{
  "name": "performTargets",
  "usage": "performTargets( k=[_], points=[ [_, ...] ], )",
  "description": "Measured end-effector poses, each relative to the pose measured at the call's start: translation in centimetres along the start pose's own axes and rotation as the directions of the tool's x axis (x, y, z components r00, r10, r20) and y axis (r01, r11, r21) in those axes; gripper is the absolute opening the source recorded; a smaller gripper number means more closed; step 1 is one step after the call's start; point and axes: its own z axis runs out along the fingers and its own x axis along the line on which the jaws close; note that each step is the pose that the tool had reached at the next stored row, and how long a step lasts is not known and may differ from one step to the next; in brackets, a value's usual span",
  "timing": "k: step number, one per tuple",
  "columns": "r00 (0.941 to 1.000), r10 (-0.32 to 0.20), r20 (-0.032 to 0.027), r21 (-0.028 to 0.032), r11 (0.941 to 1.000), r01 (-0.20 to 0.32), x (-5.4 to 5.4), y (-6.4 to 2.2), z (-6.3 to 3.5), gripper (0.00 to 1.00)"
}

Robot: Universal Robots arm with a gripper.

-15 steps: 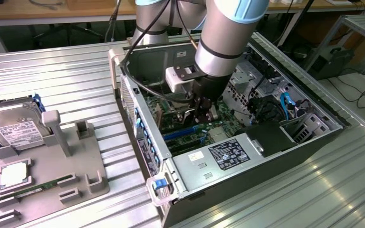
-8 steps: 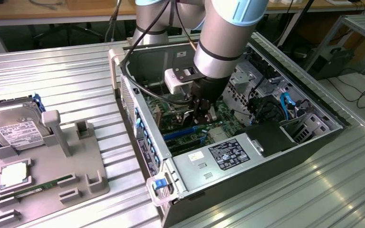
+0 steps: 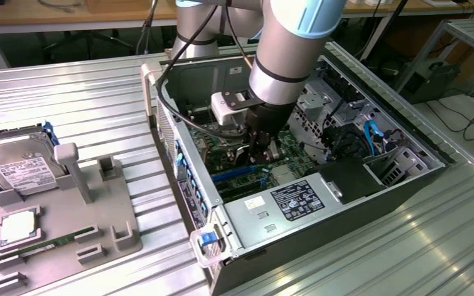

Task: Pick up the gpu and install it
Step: 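Insert the gpu into the slot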

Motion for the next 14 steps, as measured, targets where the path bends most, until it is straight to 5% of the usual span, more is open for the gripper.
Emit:
performTargets(
  k=[14],
  points=[
    [1.0,0.0,0.0001,0.0,1.0,0.0,0.19,0.65,0.52,0.28]
  ],
)
